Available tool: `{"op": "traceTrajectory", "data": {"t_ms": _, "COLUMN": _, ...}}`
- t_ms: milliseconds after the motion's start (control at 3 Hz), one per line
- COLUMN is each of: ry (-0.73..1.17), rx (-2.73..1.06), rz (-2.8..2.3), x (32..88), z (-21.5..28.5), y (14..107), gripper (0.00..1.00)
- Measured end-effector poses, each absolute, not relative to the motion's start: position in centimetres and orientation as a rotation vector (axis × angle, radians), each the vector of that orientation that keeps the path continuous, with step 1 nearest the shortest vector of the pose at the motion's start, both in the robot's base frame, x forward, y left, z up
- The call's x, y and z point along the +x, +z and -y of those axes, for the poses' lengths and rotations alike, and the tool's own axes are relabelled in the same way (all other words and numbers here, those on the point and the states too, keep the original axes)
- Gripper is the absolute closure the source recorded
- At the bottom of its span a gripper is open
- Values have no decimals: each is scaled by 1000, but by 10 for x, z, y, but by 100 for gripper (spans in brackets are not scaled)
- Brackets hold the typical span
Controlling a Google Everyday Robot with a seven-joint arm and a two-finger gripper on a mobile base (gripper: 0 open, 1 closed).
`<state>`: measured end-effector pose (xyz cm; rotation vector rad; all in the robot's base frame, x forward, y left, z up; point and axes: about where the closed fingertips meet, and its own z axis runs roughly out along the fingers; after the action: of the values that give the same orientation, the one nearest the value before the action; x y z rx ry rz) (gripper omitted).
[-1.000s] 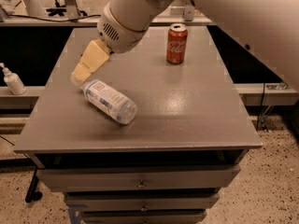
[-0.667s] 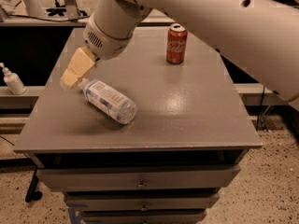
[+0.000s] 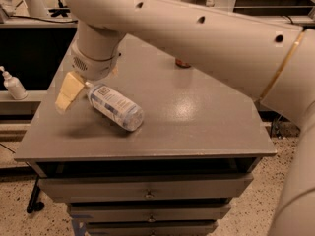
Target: Place blue plastic bottle upright
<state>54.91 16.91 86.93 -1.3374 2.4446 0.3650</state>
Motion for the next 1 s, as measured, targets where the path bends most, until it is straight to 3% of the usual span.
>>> {"op": "traceTrajectory", "data": {"t_ms": 333, "ry": 279, "rx": -1345, "rz": -2480, "x": 552, "z": -169, "y": 853, "gripper": 0}}
{"op": "traceTrajectory", "data": {"t_ms": 667, "ry": 205, "rx": -1346, "rz": -2500, "x": 554, "z": -164, "y": 845, "gripper": 15}}
{"op": "traceTrajectory", "data": {"t_ms": 1000, "ry": 145, "rx": -1354, "rz": -2499, "x": 556, "z": -159, "y": 844, "gripper": 39}}
